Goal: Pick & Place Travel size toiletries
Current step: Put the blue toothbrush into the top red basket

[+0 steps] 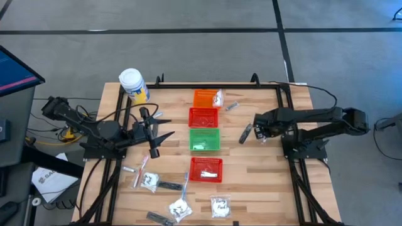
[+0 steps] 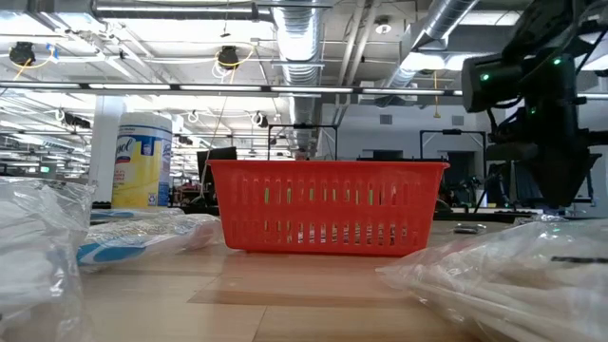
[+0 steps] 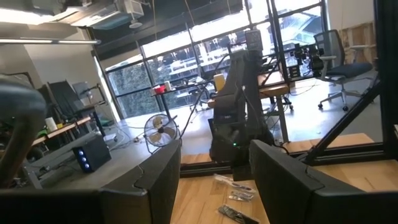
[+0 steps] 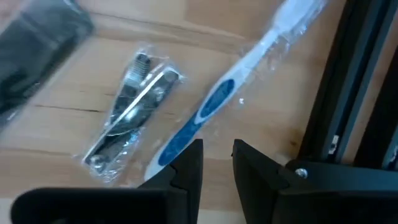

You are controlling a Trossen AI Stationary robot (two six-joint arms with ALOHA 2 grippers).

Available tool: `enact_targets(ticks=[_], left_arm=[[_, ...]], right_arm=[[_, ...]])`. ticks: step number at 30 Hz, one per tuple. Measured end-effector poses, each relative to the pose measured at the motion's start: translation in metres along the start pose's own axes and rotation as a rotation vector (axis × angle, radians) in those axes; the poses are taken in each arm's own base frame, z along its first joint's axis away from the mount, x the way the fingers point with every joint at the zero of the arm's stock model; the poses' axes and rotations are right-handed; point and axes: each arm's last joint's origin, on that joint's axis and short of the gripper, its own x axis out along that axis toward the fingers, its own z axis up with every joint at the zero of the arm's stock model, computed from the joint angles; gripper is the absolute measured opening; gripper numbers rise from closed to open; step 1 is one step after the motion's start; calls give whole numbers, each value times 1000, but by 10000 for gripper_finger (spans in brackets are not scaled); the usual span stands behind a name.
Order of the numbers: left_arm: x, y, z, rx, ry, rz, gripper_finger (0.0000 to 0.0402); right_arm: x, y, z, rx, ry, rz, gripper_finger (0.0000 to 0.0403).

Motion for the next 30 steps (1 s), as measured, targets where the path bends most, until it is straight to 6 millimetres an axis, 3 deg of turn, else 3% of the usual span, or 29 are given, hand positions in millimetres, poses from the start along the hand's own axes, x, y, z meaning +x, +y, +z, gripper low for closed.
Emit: enact_targets(ticks=[10, 16, 23, 30], left_arm=[[2, 1, -1, -16, -15, -36, 186], [2, 1, -1, -16, -15, -37, 186], [2, 1, -1, -15, -15, -38, 186], [2, 1, -1, -17, -16, -38, 186]], right_arm=[[8, -18, 26, 87, 124, 27, 113], [13, -6, 38, 57, 90, 155, 169], [27, 0, 38, 29, 191, 82, 234], [27, 7, 39, -53, 196, 68, 249]])
